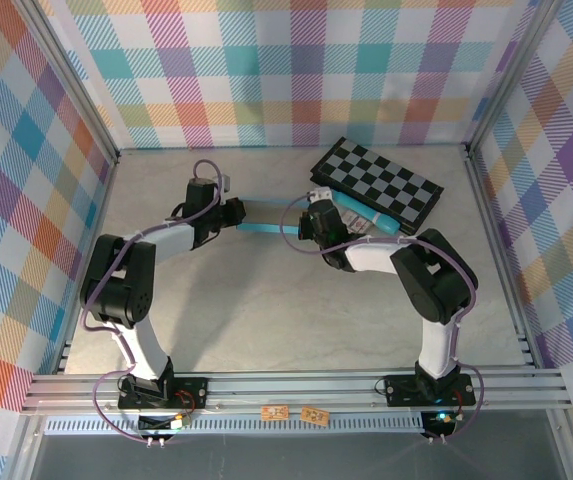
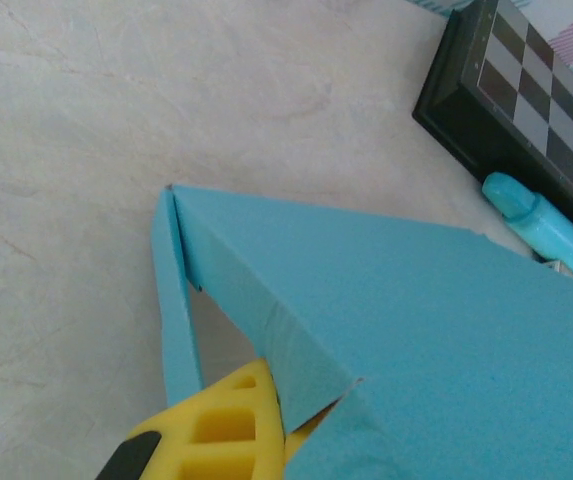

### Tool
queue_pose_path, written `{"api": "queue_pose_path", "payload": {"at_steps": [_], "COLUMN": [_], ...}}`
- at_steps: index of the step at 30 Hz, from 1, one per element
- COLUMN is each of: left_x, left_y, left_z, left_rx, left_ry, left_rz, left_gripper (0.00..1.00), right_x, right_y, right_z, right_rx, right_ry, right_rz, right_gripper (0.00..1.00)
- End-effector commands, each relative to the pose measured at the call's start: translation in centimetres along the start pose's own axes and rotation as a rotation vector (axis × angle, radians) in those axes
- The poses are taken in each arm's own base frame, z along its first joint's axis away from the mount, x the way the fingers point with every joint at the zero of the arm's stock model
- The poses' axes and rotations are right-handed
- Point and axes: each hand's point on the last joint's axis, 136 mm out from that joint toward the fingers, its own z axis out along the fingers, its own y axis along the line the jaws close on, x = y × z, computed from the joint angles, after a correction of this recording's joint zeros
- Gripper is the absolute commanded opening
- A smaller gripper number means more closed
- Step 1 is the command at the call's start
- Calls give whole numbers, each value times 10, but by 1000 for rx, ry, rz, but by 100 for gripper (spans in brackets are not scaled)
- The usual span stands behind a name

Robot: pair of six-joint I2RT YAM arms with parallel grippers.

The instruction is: Fold the paper box

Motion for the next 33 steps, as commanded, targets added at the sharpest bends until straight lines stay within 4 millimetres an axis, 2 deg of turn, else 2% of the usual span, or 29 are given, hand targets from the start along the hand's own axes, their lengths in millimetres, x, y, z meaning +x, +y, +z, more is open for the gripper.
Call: {"api": "queue_pose_path", "payload": {"at_steps": [1, 6, 14, 17, 21, 28, 29, 33], "left_x": [55, 66, 81, 83, 81, 78, 77, 75], "left_y": [7, 14, 21, 21, 19, 14, 13, 10], "left_z": [-1, -3, -8, -7, -7, -8, -9, -14], "left_rx": [-8, -56, -146, -157, -157, -156, -156, -163], "left_ry": [163, 177, 209, 213, 207, 207, 205, 205], "left_rz": [-39, -18, 48, 56, 63, 53, 53, 42], "left_gripper": [0, 0, 0, 0, 0, 0, 1, 20], "right_x": [57, 59, 46, 45, 47, 52, 53, 57], "right_y": [-12, -21, -22, -20, -23, -20, -18, -10], "right_z": [5, -2, -13, -19, -31, -55, -59, -76], "right_rx": [49, 102, 126, 126, 140, 105, 92, 27], "right_ry": [176, 201, 223, 245, 281, 328, 337, 371], "right_rz": [-58, -23, 23, 57, 114, 190, 204, 267], "right_gripper": [0, 1, 7, 15, 36, 46, 47, 51]}}
